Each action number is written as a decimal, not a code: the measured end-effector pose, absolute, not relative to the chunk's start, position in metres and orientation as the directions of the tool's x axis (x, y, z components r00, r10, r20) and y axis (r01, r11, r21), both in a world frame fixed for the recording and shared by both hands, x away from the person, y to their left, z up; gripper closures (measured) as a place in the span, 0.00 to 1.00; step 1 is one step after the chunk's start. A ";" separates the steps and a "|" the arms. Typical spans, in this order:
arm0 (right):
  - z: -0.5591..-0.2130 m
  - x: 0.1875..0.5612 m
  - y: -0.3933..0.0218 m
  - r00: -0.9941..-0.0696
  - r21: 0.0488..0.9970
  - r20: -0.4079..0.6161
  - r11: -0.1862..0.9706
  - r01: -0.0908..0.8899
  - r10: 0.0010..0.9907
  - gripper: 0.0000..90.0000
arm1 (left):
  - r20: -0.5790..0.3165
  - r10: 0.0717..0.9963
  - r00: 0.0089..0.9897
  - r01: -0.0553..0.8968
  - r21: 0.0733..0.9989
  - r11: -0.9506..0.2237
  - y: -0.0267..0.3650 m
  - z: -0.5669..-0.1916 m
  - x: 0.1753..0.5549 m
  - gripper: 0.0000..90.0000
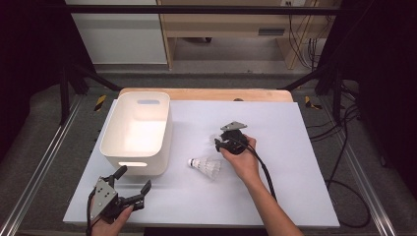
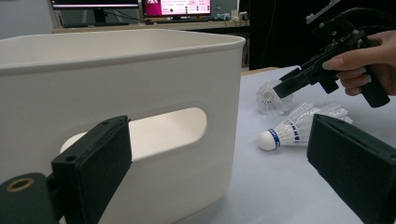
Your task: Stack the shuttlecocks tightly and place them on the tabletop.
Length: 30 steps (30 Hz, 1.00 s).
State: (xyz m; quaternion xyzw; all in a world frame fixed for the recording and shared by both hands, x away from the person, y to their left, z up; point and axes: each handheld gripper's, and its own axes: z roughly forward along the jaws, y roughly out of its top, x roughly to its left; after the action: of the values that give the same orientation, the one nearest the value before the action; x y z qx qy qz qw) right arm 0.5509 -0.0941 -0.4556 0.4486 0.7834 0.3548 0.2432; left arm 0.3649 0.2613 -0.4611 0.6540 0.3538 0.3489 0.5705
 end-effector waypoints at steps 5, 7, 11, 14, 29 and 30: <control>-0.457 0.552 -0.093 -0.477 0.773 -0.068 0.348 0.530 0.876 0.52 | 0.047 0.861 0.506 0.065 0.994 -0.093 0.261 -0.461 0.365 0.07; -0.457 0.552 -0.093 -0.475 0.773 -0.068 0.347 0.531 0.878 0.52 | 0.047 0.861 0.506 0.065 0.994 -0.092 0.261 -0.461 0.365 0.07; -0.458 0.552 -0.092 -0.469 0.772 -0.068 0.345 0.534 0.880 0.55 | 0.047 0.861 0.507 0.066 0.993 -0.093 0.261 -0.461 0.365 0.07; -0.459 0.552 -0.091 -0.470 0.772 -0.066 0.343 0.535 0.880 0.57 | 0.047 0.862 0.505 0.065 0.994 -0.092 0.262 -0.461 0.365 0.07; -0.458 0.550 -0.098 -0.459 0.763 -0.085 0.354 0.542 0.885 0.79 | 0.051 0.860 0.508 0.065 0.993 -0.097 0.261 -0.461 0.365 0.07; -0.458 0.550 -0.099 -0.458 0.762 -0.086 0.354 0.542 0.885 0.80 | 0.053 0.859 0.510 0.063 0.993 -0.099 0.260 -0.461 0.365 0.07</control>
State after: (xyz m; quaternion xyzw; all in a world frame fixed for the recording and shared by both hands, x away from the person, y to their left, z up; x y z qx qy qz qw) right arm 0.5505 -0.0992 -0.4581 0.4554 0.7832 0.3397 0.2526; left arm 0.3645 0.2605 -0.4608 0.6544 0.3523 0.3480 0.5715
